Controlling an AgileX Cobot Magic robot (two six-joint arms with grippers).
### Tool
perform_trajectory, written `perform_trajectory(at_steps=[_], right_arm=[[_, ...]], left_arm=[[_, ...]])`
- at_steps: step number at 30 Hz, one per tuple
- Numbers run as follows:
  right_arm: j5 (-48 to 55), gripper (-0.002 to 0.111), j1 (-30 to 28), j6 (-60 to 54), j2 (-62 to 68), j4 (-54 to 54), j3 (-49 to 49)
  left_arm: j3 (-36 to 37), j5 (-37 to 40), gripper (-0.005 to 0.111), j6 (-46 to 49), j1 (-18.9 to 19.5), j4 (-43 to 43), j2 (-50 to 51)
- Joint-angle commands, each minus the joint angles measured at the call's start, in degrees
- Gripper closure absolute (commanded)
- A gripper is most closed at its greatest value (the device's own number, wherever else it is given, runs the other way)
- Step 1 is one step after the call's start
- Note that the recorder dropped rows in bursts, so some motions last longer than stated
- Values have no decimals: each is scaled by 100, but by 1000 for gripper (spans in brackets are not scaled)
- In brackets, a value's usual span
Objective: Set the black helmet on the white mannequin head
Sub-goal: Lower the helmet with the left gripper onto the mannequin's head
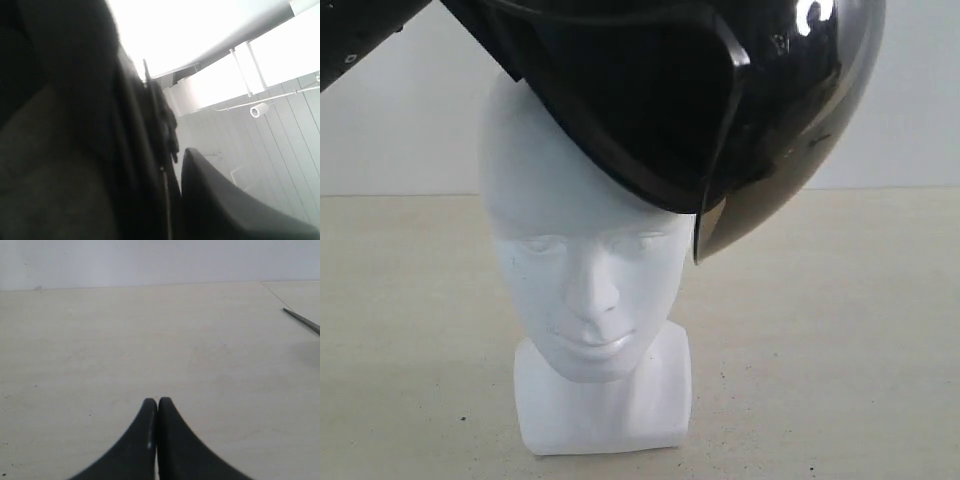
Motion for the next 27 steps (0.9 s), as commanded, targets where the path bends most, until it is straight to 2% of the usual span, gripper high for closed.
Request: perform_trajectory(at_steps=[1, 6, 12, 18, 27], right_arm=[[-61, 108, -9, 5, -24, -44, -5], [-61, 108, -9, 5, -24, -44, -5], [-61, 108, -9, 5, -24, -44, -5], [-61, 108, -9, 5, -24, -44, -5], [-61, 108, -9, 5, -24, -44, -5]], left_arm=[[-19, -353, 102, 157, 16, -308, -275], [-19, -353, 102, 288, 57, -334, -301], [3, -353, 102, 298, 324, -322, -312], [363, -353, 102, 310, 601, -311, -473], [643, -353, 102, 465, 750, -269, -500]])
